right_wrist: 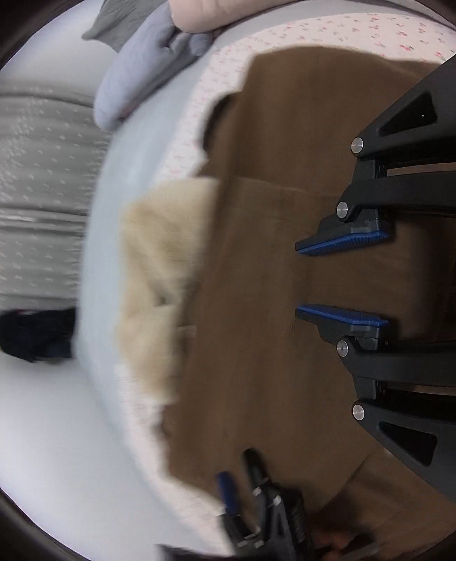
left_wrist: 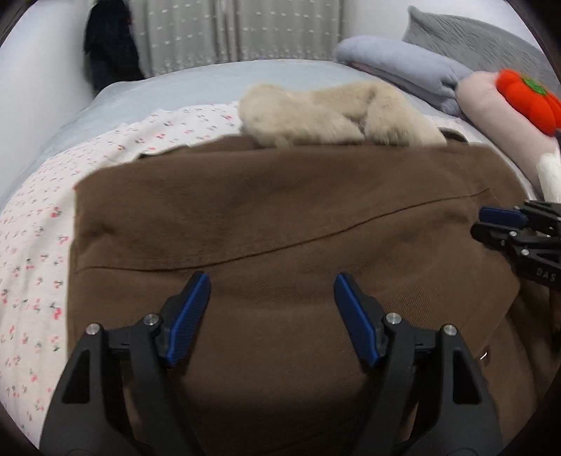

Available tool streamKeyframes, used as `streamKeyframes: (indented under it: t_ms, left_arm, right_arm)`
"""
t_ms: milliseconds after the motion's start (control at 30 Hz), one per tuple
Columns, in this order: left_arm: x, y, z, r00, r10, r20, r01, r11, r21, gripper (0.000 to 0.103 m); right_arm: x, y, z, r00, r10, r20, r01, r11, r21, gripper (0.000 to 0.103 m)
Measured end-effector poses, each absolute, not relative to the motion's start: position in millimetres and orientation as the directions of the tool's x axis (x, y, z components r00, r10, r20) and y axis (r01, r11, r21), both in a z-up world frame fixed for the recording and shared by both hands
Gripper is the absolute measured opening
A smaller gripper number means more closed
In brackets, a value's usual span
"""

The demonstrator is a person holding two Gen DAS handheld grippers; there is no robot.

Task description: Fold large clothes

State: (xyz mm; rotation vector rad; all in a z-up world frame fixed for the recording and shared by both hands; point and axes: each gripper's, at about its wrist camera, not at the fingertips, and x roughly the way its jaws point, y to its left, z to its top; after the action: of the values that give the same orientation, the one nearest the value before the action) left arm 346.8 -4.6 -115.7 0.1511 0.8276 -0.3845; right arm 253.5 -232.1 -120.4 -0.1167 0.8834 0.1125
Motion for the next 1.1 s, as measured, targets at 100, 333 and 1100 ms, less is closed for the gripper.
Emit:
streamKeyframes:
  t_ms: [100, 333, 1100]
  left_arm:
    - [345, -4, -108, 0.602, -0.270, -0.751, 0.391, 0.920, -0.017, 0.075]
    - [317, -10, -112, 0.566, -0.254, -0.785, 0.448, 0.894, 0.034, 0.078]
    - [99, 96, -29, 0.602, -0.204, -0.772, 0.281, 0.959, -0.035, 0.097]
  right_arm:
    - [250, -232, -115, 0.641, 0.015, -0.767, -0.128, 0.988, -0.088, 0.031]
    - [235, -224, -119, 0.587, -0.028, -0.809, -0.139, 0.981, -0.134, 0.060]
    - [9, -271, -41, 0.608, 0.010, -0.794, 0.070, 0.995, 0.065, 0.083]
